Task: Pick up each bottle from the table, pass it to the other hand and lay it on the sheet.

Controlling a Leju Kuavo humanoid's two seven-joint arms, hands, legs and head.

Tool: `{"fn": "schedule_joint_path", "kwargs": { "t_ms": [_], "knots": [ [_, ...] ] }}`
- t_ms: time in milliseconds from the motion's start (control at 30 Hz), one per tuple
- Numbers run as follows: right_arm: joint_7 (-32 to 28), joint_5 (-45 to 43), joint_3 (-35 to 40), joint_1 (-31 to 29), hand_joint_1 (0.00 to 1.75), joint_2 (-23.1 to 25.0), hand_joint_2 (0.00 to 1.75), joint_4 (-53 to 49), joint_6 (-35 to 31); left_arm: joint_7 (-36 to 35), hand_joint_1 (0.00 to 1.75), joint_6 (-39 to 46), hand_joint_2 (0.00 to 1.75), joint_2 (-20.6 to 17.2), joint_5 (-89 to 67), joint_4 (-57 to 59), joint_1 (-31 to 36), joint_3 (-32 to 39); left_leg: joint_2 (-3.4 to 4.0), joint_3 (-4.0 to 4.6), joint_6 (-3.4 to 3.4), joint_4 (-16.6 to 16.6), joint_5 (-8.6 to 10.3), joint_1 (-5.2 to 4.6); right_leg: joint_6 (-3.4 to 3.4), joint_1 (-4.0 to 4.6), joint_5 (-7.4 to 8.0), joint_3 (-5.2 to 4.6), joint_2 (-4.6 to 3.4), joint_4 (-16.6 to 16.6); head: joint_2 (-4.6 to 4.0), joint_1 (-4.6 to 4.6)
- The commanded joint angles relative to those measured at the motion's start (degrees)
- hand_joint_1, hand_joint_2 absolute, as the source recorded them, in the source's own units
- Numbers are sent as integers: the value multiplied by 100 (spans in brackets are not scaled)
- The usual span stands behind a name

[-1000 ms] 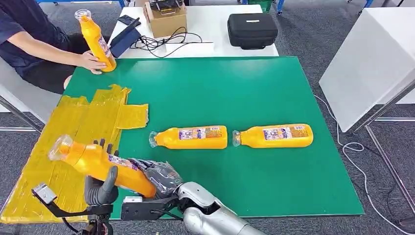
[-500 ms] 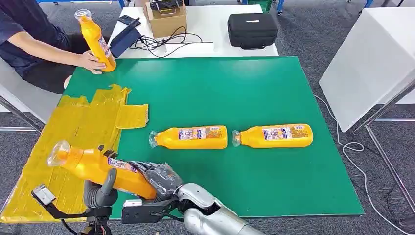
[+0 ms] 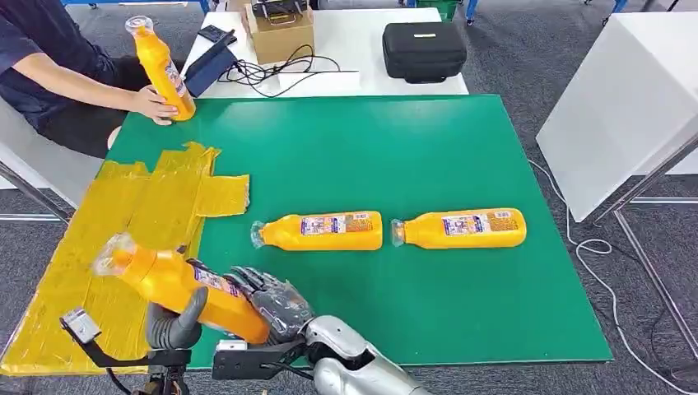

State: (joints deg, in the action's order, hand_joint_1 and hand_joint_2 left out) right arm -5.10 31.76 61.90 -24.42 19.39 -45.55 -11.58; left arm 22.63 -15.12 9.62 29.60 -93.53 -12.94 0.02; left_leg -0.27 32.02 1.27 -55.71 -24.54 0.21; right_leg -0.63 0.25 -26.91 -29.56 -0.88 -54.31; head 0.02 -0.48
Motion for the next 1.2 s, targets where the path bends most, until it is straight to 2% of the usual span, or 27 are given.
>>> {"fn": "schedule_joint_path", "kwargs": {
  "t_ms": [33, 100, 200, 267, 300, 533, 600, 733, 833, 933, 967, 1067, 1200],
  "knots": [
    [148, 33, -1567, 516, 0, -1213, 0, -1937, 30, 939, 175, 3400, 175, -221, -4456, 211, 901, 624, -51, 6, -2, -1, 7, 8, -6, 8, -3, 15, 55, 9, 0, 2],
    [114, 123, -2110, 820, 0, -1425, 0, -2655, 169, 754, 175, 4767, 175, -430, -6044, 759, 1068, 849, -48, -6, -3, -3, 1, 11, -11, 11, -6, 31, 58, 11, 0, 4],
    [31, 164, -2447, 1080, 0, -1518, 0, -3196, 314, 902, 175, 5512, 175, -521, -6973, 1158, 1126, 1071, -44, -21, -4, 12, 3, 4, -8, 5, -2, 43, 47, 18, 0, 0],
    [-56, 162, -2495, 1092, 0, -1538, 0, -3364, 320, 1259, 175, 5512, 175, -300, -7678, 1227, 1197, 1606, -44, -29, -6, 9, -4, 5, -10, 5, -9, 50, 50, 17, 0, 0],
    [-102, 154, -2486, 1032, 0, -1563, 0, -3393, 311, 1528, 175, 5512, 175, -156, -7953, 1266, 1250, 1895, -27, -14, -2, 6, -1, 1, -6, 1, -2, 27, 26, 10, 0, 2],
    [-98, 136, -2509, 964, 0, -1545, 0, -3365, 321, 1687, 175, 5512, 175, -124, -7903, 1351, 1271, 1995, -20, -14, -3, 4, -1, 1, -7, 1, -3, 24, 26, 8, 0, 0],
    [-363, -67, -2494, 885, 0, -1548, 0, -3308, 179, 1737, 175, 5512, 175, -20, -8421, 1294, 1324, 2161, -21, -14, -3, 4, -1, 3, -7, 3, -3, 26, 30, 9, 0, 0],
    [-531, -433, -2439, 596, 0, -1693, 0, -3300, 79, 1737, 175, 5512, 175, -130, -8946, 1568, 1440, 2195, -15, -18, -2, 0, -5, 5, -11, 6, -4, 32, 26, 9, 0, 0],
    [-526, -563, -2384, 439, 0, -1710, 0, -3157, 80, 1737, 175, 5512, 175, -197, -9452, 2101, 1671, 2264, -12, -12, -1, 4, 1, -1, -8, 0, 0, 22, 21, 6, 0, 0],
    [-530, -685, -2361, 316, 0, -1691, 0, -3063, 109, 1737, 175, 5512, 175, -225, -9789, 2687, 1930, 2272, -13, -35, -5, 5, -6, 8, -13, 8, -4, 51, 31, 17, 0, 2],
    [-544, -701, -2342, 331, 0, -1694, 0, -3049, 102, 1737, 175, 5512, 175, -325, -9664, 3056, 1992, 2175, -14, -11, -1, 7, 4, -4, -5, -4, 0, 20, 21, 5, 0, 0],
    [-632, -854, -2240, 106, 0, -1670, 0, -2879, 208, 1609, 175, 5512, 175, -731, -9917, 5098, 2695, 1770, -28, -27, -4, 14, 5, -2, -7, -2, -1, 42, 35, 14, 0, 2],
    [-630, -867, -2229, 58, 0, -1652, 0, -2835, 220, 1597, 175, 5512, 175, -722, -9968, 5181, 2735, 1779, -27, -10, -2, 4, 6, -1, -5, -4, 3, 22, 28, 5, 0, 2]
  ]
}}
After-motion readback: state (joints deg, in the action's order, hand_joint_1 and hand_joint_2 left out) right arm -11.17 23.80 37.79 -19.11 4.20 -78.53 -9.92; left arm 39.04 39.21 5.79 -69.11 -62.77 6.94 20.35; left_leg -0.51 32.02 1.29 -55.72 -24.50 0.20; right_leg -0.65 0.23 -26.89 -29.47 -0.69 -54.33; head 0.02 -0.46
